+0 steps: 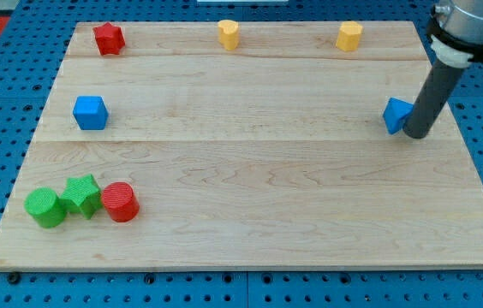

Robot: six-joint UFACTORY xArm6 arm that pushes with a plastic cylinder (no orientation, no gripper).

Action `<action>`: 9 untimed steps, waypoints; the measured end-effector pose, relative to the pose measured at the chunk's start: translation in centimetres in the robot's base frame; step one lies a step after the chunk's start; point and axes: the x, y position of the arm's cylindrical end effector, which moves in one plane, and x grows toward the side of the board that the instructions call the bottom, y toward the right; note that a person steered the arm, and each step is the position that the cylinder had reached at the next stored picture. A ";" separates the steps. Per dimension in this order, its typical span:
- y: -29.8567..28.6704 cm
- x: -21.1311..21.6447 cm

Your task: Push the blue triangle to the left and down

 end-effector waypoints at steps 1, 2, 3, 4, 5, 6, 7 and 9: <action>1.3 -2.0; -7.2 -3.2; -19.6 -3.2; -31.0 -3.2; -37.0 0.3; -37.7 1.3; -36.9 2.6; -32.2 1.8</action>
